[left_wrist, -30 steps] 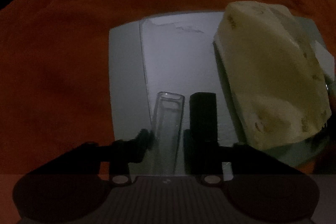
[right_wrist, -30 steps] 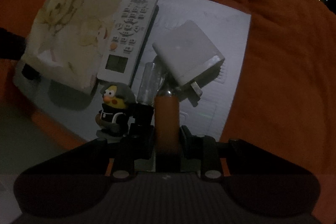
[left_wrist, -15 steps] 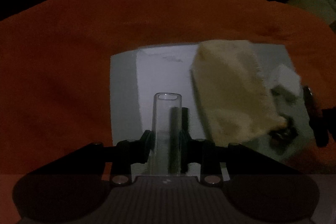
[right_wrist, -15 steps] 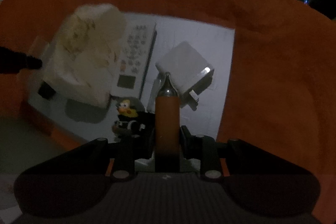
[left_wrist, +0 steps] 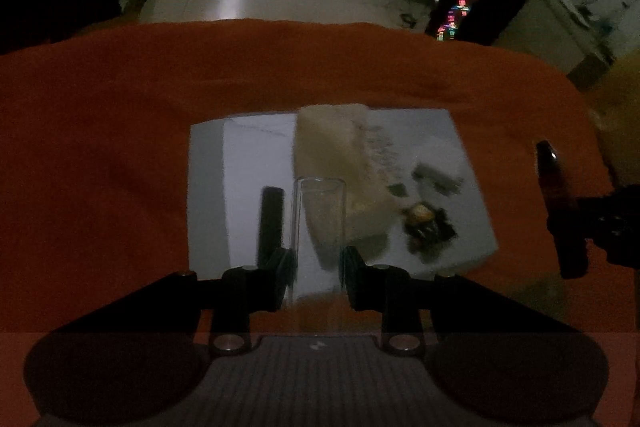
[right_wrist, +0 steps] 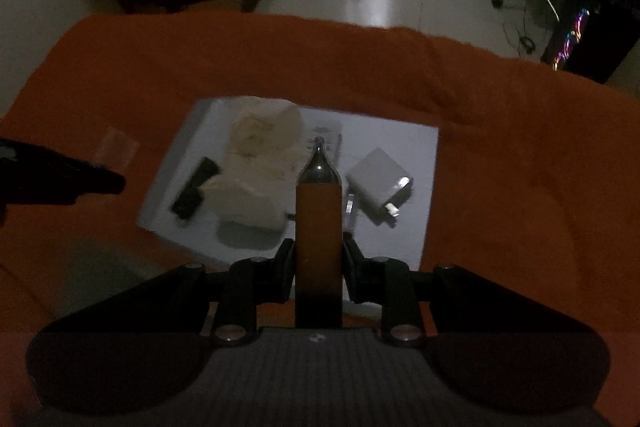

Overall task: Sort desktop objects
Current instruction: 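Lift both held items and carry them back over the white box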

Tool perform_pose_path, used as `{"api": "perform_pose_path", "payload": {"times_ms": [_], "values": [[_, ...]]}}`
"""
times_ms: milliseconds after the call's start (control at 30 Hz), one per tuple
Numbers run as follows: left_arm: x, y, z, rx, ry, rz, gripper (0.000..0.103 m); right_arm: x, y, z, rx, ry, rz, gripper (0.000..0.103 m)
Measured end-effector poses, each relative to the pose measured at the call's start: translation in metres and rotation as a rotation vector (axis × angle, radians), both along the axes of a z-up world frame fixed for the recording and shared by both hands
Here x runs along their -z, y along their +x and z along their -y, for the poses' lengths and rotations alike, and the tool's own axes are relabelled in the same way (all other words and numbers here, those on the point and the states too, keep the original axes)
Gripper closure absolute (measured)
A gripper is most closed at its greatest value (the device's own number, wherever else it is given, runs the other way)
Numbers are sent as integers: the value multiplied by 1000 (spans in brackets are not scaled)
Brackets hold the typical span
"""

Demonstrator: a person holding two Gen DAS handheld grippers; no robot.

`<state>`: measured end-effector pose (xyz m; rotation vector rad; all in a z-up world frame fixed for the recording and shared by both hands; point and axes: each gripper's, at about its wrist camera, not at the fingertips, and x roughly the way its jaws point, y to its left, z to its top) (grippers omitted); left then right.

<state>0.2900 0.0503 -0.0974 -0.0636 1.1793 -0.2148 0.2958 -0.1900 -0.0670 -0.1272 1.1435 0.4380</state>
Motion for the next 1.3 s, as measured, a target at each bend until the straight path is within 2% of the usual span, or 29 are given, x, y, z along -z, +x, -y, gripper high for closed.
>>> {"api": "perform_pose_path", "payload": {"times_ms": [200, 300, 467, 900, 1100, 1300], "values": [[-2, -49, 20, 22, 2, 6, 78, -23, -48, -9, -15, 63, -22, 76], [2, -70, 25, -4, -14, 3, 78, -19, -66, -12, 0, 101, -75, 76], [10, -97, 38, -34, 1, 16, 78, -6, -88, -16, 33, 99, -111, 76], [52, -127, 79, 29, 70, 2, 78, 55, -113, -18, 48, 17, -224, 76], [82, -124, 86, 44, 93, -31, 78, 77, -111, -13, 71, 0, -260, 76], [100, -112, 80, 19, 112, -47, 78, 99, -111, -14, 83, -31, -256, 76]]}}
